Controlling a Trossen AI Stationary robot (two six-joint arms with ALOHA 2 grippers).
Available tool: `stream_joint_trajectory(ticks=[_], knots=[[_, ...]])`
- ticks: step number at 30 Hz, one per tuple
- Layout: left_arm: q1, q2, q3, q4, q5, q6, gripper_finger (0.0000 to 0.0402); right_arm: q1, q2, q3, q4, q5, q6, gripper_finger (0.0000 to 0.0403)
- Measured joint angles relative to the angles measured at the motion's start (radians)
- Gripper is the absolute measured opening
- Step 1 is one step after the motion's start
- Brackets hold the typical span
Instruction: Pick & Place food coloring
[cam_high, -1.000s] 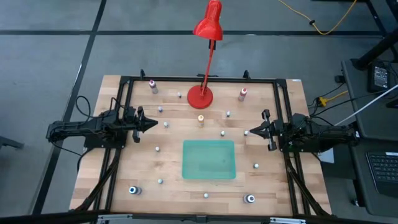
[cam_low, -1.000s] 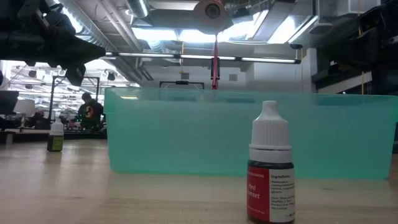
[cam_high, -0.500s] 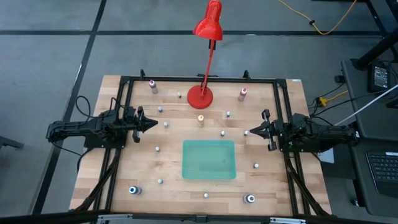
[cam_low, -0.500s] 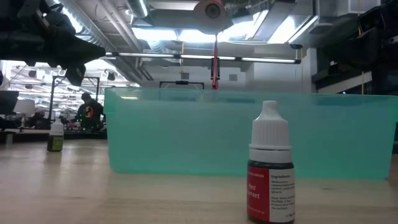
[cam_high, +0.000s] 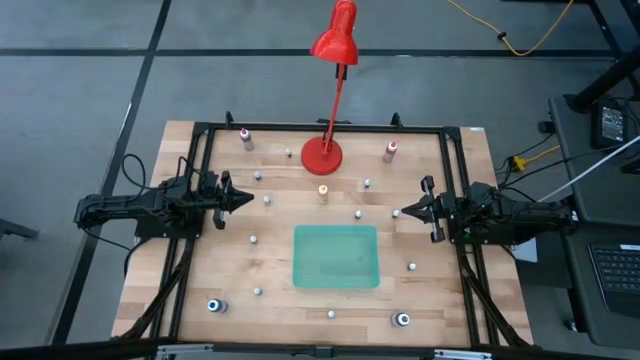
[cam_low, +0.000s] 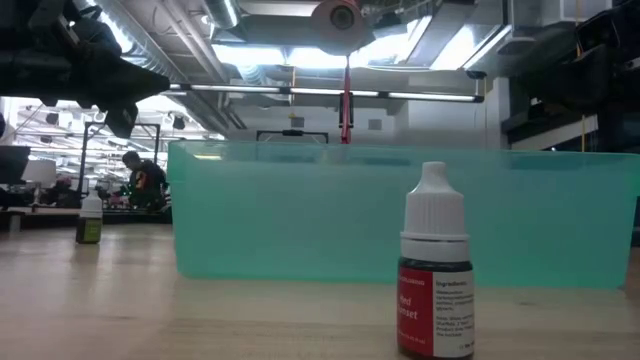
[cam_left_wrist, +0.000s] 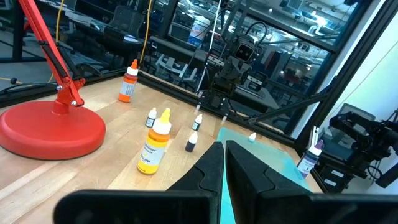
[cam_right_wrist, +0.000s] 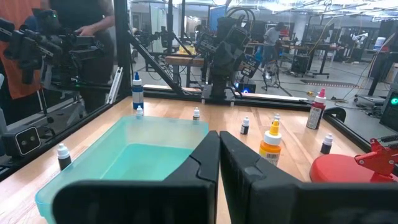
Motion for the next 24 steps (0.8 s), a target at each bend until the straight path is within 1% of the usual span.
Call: stream_joint_trajectory(ticks=[22, 24], knots=[[0.000, 0.000, 0.000, 0.000, 0.000, 0.000, 0.0015, 0.000, 0.000, 0.000, 0.000, 0.000, 0.000, 0.0016], [0.000, 0.000, 0.000, 0.000, 0.000, 0.000, 0.0015, 0.000, 0.000, 0.000, -0.001, 0.014, -0.006, 0.0016]])
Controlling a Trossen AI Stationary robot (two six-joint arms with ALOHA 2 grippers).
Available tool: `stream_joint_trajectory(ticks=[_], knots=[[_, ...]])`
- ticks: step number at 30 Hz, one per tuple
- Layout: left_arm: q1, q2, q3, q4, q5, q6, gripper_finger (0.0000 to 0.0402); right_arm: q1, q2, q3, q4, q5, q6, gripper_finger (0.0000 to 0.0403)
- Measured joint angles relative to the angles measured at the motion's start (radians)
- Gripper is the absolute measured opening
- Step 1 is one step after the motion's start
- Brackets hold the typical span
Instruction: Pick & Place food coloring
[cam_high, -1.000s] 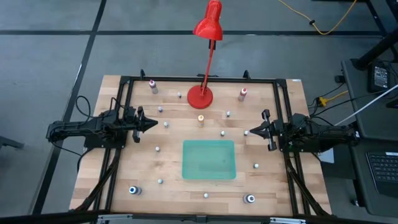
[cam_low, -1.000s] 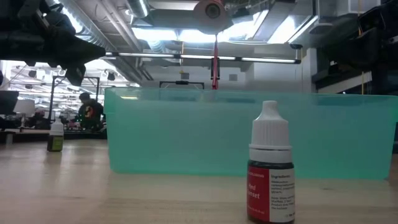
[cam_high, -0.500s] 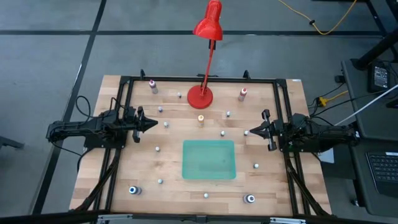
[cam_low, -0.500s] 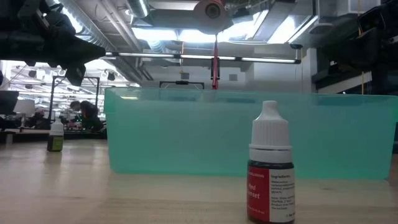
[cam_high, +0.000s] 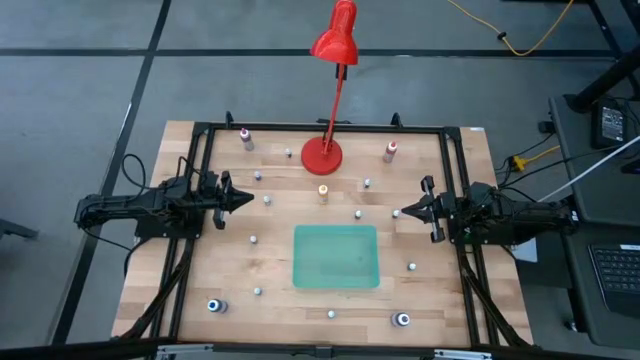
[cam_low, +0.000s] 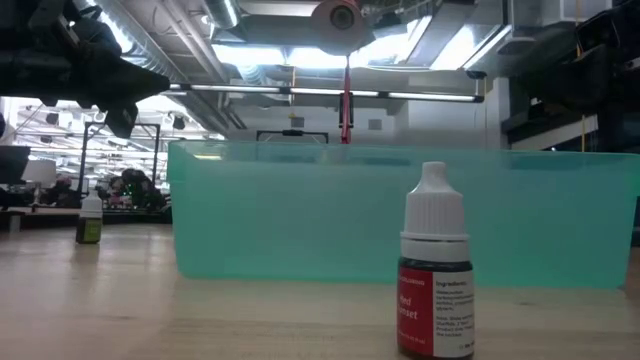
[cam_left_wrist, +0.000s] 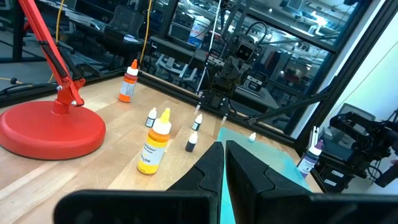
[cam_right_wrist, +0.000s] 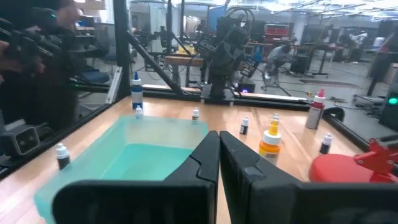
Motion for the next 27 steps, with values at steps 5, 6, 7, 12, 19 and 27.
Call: stream_joint_trajectory(ticks=[5, 6, 7, 12, 19, 27], knots=[[0.000, 0.000, 0.000, 0.000, -0.050, 0.005, 0.0015, -0.001, 0.000, 0.000, -0.005, 0.154, -0.104, 0.0016], [0.000, 0.000, 0.000, 0.000, -0.058, 0.006, 0.0015, -0.001, 0.000, 0.000, -0.005, 0.173, -0.106, 0.0016], [0.000, 0.000, 0.000, 0.000, -0.062, 0.007, 0.0015, -0.001, 0.000, 0.000, -0.005, 0.177, -0.100, 0.0016], [0.000, 0.000, 0.000, 0.001, -0.062, 0.007, 0.0015, 0.000, 0.000, 0.000, -0.005, 0.177, -0.100, 0.0016], [0.000, 0.000, 0.000, 0.001, -0.063, 0.008, 0.0015, 0.000, 0.000, 0.000, -0.004, 0.176, -0.074, 0.0016], [0.000, 0.000, 0.000, 0.003, -0.075, 0.008, 0.0015, 0.000, 0.000, 0.000, -0.002, 0.169, 0.125, 0.0016]])
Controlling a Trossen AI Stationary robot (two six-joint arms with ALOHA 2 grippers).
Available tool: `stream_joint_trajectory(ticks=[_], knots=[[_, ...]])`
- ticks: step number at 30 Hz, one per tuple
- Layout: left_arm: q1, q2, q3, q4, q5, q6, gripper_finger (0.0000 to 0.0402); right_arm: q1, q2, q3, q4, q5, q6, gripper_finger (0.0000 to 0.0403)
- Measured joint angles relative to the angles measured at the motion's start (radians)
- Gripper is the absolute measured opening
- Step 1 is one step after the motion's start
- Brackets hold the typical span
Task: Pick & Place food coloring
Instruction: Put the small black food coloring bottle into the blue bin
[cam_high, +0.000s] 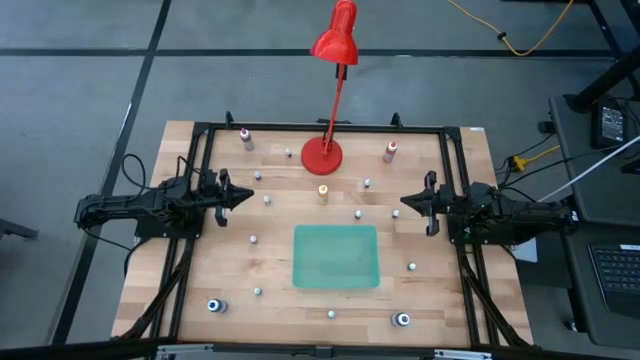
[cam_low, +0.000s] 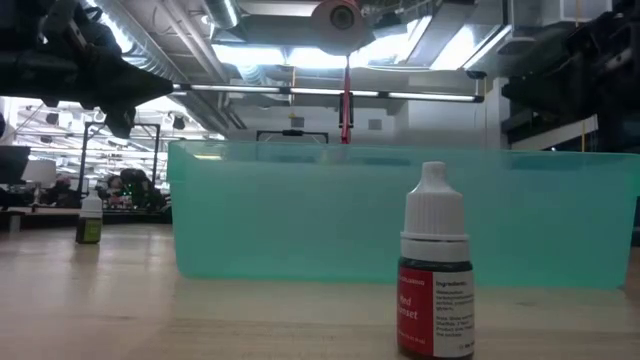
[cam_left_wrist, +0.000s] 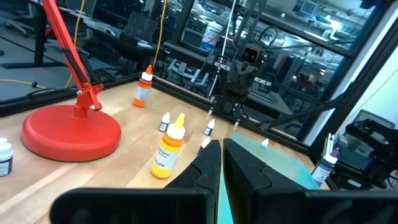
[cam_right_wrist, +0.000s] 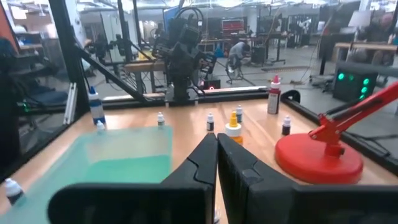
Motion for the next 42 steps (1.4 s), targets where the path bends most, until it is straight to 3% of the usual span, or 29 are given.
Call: stream_joint_trajectory(ticks=[18, 29, 42], knots=[[0.000, 0.000, 0.000, 0.004, -0.017, 0.000, 0.0015, 0.000, 0.000, 0.000, -0.001, 0.000, 0.012, 0.0016], [0.000, 0.000, 0.000, 0.024, -0.156, -0.007, 0.0015, 0.000, 0.000, 0.000, -0.001, 0.000, 0.012, 0.0016], [0.000, 0.000, 0.000, 0.025, -0.162, -0.038, 0.0015, 0.000, 0.000, 0.000, -0.001, -0.001, 0.012, 0.0016]])
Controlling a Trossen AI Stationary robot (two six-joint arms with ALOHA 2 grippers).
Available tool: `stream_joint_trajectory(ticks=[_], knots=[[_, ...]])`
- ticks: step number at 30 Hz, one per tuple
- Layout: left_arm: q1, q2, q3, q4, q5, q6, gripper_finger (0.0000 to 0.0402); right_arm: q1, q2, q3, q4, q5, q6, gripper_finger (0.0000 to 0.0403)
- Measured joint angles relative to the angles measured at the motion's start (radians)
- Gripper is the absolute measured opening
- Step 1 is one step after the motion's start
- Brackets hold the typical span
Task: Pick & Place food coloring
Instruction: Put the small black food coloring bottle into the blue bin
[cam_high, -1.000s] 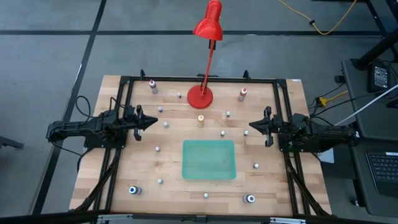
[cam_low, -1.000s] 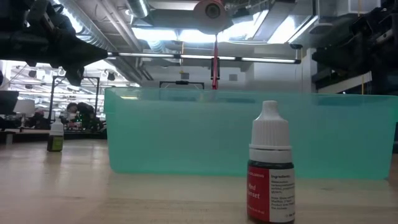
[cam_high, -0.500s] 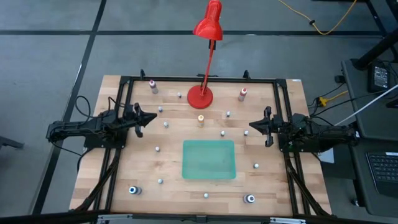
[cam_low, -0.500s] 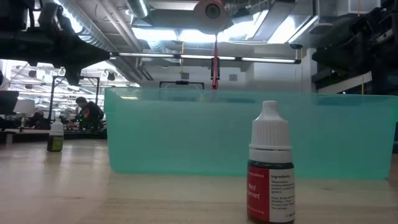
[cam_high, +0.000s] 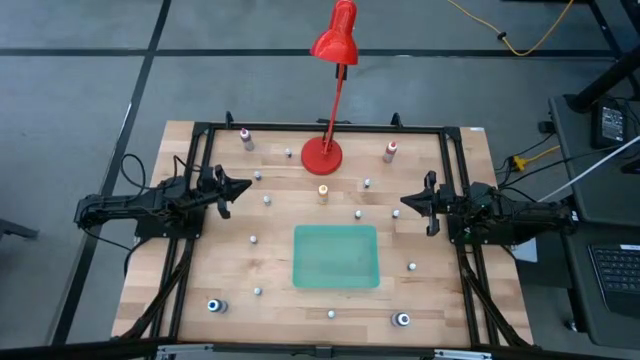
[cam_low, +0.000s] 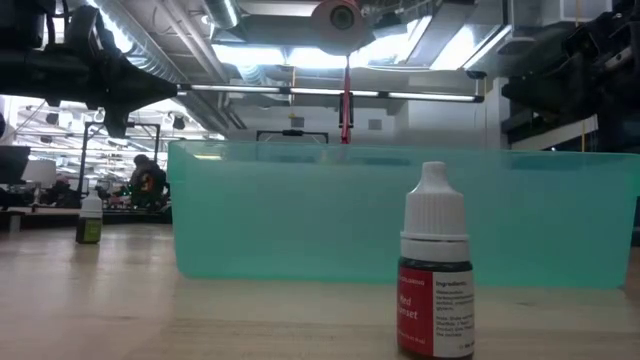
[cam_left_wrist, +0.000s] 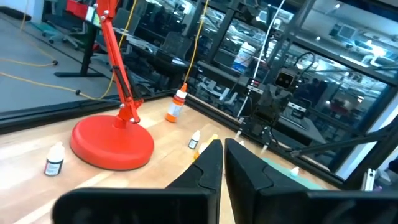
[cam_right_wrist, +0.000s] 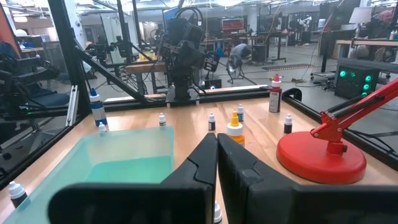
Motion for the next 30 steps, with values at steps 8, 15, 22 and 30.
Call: stream_joint_trajectory(ticks=[8, 15, 22, 30], knots=[[0.000, 0.000, 0.002, 0.003, 0.002, -0.022, 0.0015, 0.000, 0.000, 0.004, 0.014, -0.011, 0.071, 0.0017], [0.000, 0.011, 0.077, 0.002, 0.007, 0.011, 0.0015, 0.000, 0.012, 0.118, -0.116, -0.021, 0.047, 0.0022], [0.000, 0.154, 0.265, -0.125, 0.010, 0.064, 0.0031, 0.000, 0.127, 0.291, -0.238, 0.000, 0.050, 0.0079], [0.000, 0.473, 0.593, -0.422, 0.084, 0.088, 0.0091, 0.000, 0.367, 0.466, -0.262, 0.000, 0.048, 0.0148]])
